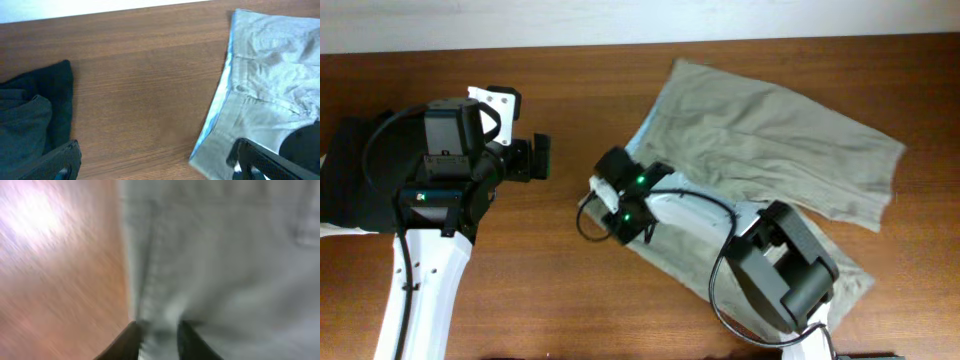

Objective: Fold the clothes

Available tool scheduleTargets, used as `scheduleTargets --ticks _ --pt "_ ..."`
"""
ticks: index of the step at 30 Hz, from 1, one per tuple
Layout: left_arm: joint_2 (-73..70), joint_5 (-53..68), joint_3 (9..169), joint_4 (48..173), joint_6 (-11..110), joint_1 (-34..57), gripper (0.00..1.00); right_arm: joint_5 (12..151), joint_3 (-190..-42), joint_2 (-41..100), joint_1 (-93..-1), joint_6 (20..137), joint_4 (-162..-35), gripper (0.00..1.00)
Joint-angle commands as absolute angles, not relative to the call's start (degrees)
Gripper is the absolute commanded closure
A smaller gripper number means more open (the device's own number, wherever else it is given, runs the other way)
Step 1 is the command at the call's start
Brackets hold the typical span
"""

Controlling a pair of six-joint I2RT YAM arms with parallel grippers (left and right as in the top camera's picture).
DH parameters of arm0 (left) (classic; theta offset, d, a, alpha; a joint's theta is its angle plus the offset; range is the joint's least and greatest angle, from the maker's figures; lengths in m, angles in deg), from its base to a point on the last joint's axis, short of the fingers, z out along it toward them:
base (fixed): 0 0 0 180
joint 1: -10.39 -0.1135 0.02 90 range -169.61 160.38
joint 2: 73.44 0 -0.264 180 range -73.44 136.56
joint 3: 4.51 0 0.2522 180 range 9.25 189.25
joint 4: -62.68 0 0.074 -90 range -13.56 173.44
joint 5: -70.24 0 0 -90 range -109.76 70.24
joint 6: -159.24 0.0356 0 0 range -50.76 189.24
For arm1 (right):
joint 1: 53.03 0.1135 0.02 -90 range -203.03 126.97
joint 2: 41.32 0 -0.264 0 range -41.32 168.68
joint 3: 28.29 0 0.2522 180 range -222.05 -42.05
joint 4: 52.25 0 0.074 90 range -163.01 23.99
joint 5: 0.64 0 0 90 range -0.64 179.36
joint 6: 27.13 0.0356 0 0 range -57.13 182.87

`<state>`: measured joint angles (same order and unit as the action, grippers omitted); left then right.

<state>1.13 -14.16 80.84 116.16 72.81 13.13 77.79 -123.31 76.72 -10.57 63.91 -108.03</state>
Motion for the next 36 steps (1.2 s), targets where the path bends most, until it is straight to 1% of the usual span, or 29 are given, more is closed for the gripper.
scheduleTargets --ticks 1,4,6,7,9,10,11,12,13,15,17,18,22,23,25,27,28,29,30,33,34,35,36 --pt "0.49 -15.23 81.85 116.62 72.94 12.84 0.01 83.65 -125.75 72.30 -14.09 62.23 -110.96 0.62" --pt "1.72 -15.01 81.72 117.43 72.92 12.84 0.01 83.65 -126.65 66.84 -19.25 62.23 -113.45 0.57" --pt "3.75 -11.60 81.72 118.15 72.94 13.08 0.02 83.60 -126.74 62.12 -24.63 63.15 -114.94 0.51" --pt "5.32 -9.48 81.72 118.39 72.94 13.70 0.04 83.04 -126.74 59.21 -28.23 63.32 -115.35 0.48" --pt "8.78 -7.12 81.72 118.39 73.25 15.42 0.07 80.24 -126.74 55.19 -33.30 63.32 -115.77 0.41" --pt "11.62 -6.40 81.72 118.31 74.73 17.04 0.10 78.27 -126.72 52.17 -37.30 63.34 -116.38 0.37" --pt "14.39 -6.44 81.72 118.24 76.66 18.75 0.16 77.31 -126.74 50.68 -39.45 63.36 -116.86 0.34" --pt "17.12 -6.44 81.72 118.11 78.40 20.23 0.19 75.91 -126.74 48.94 -42.07 63.34 -117.74 0.32" --pt "19.75 -6.51 81.72 117.89 79.98 21.65 0.21 74.64 -126.74 47.36 -44.63 63.34 -118.79 0.31" --pt "25.19 -7.01 81.72 117.04 82.30 24.36 0.21 74.31 -126.72 45.26 -48.56 63.78 -121.37 0.30" --pt "29.06 -8.41 81.72 114.98 82.45 25.89 0.18 74.31 -126.72 44.50 -51.25 63.76 -123.92 0.30" --pt "30.83 -9.20 81.72 113.59 82.49 26.42 0.17 74.34 -126.72 44.46 -52.43 63.74 -125.30 0.30" --pt "37.50 -9.70 81.72 109.91 83.10 27.14 0.18 74.38 -126.72 44.54 -54.59 63.74 -127.70 0.30" --pt "38.57 -9.70 81.72 109.56 83.10 27.12 0.20 74.82 -126.72 44.54 -54.72 63.69 -127.68 0.28" --pt "40.45 -9.46 81.72 109.48 83.06 27.14 0.27 75.67 -126.72 44.54 -54.72 63.49 -127.59 0.27" --pt "41.34 -9.48 81.72 109.65 83.06 27.12 0.45 76.37 -126.72 44.59 -54.72 63.49 -127.57 0.26" --pt "41.41 -9.50 81.72 109.65 83.06 27.12 0.59 76.52 -126.72 44.61 -54.72 63.49 -127.55 0.23" --pt "41.41 -10.11 81.72 109.67 83.08 27.12 0.84 76.52 -126.72 44.65 -54.72 63.49 -127.49 0.21" --pt "41.43 -12.87 81.72 109.76 83.06 27.09 1.00 76.76 -126.72 44.67 -54.72 63.52 -127.44 0.20" --pt "41.41 -26.68 81.69 111.25 82.95 26.92 1.00 78.29 -126.72 44.85 -54.72 63.52 -127.31 0.20" --pt "41.41 -32.63 81.69 112.14 81.16 26.35 1.00 78.47 -126.72 44.98 -54.72 63.54 -127.35 0.20" --pt "41.41 -40.65 81.69 113.67 75.98 24.62 1.00 78.45 -126.72 45.31 -54.72 63.54 -127.49 0.20" --pt "41.41 -42.88 81.69 114.83 73.71 23.16 1.00 78.47 -126.69 45.44 -54.72 63.54 -127.59 0.20"
